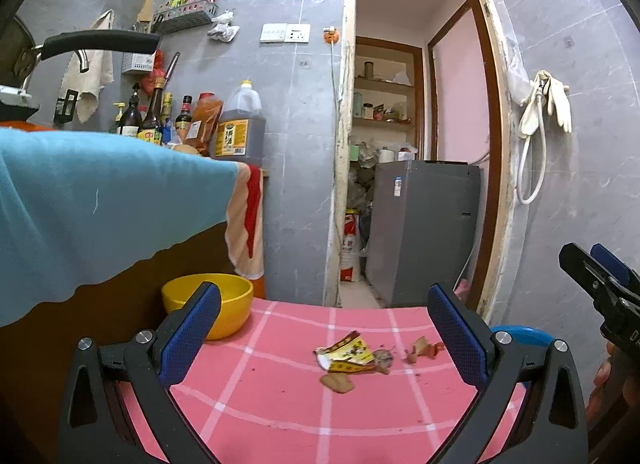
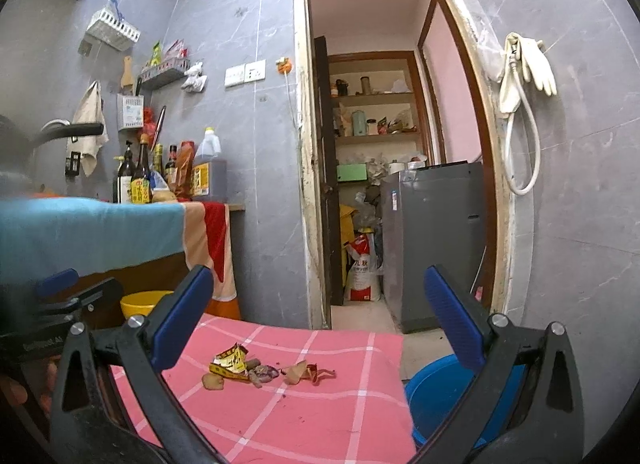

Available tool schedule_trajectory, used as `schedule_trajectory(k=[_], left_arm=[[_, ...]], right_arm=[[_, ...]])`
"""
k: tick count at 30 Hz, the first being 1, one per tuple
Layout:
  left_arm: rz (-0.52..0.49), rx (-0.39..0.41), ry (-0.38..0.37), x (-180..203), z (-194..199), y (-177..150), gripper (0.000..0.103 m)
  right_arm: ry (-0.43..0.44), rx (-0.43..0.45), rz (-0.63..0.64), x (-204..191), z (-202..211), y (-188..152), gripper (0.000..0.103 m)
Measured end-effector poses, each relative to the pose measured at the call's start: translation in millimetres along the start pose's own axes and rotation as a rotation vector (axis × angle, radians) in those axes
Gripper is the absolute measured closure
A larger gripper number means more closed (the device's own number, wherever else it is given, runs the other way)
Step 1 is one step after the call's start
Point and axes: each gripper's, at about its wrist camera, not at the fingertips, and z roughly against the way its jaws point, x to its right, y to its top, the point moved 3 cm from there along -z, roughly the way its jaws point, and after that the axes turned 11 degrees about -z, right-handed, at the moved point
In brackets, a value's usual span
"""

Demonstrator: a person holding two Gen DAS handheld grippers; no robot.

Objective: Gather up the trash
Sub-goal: 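Move both open tools back toward the remaining trash on the table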

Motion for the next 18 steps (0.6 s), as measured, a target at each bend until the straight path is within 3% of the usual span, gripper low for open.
schedule_trajectory(k=[9,18], left_arm=[[-0.023,-0.061,-0.003,-7,-21,-26,0.002],[-0.025,-0.188,-0.047,-4,-56,-50,0.002]], right_arm=[[-0.003,-0.063,0.041,4,-24,-24,0.001],[-0.012,-0.165,0.069,13,-51,-47,0.001]])
